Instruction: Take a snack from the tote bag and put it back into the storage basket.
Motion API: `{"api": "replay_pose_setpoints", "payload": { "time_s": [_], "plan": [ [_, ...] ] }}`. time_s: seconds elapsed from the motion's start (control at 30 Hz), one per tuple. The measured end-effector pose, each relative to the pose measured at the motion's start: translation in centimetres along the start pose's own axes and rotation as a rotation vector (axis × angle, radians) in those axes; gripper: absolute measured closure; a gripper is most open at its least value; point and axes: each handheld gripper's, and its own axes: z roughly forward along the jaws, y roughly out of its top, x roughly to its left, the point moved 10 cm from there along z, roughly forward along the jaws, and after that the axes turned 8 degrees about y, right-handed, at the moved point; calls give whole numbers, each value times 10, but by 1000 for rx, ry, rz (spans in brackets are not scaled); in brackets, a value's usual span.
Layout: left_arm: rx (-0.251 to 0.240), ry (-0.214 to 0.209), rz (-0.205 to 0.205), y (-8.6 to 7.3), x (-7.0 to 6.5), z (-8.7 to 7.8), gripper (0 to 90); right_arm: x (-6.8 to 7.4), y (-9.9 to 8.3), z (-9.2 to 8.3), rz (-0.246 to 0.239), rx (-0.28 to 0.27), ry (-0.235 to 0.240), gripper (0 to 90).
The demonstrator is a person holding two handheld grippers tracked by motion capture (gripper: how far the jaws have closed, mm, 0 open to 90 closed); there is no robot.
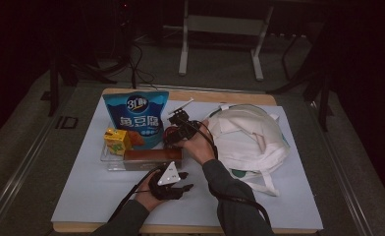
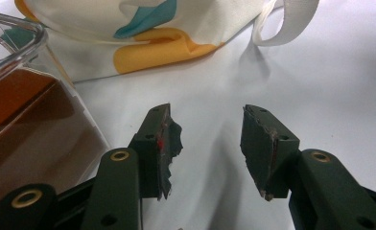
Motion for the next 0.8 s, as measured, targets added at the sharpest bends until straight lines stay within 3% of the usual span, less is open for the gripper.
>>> {"api": "replay_pose_setpoints", "payload": {
  "time_s": [0.17,0.37,0.8],
  "plan": [
    [2,0,2,0,0,0,542,0,8,-13,3,-55,6,280],
    [0,0,-1,0,0,0,542,-2,12,-28,-8,-70,-5,285],
    [2,-1,-6,0,0,0,542,-12,8,-43,-12,-75,-23,300]
  ]
}}
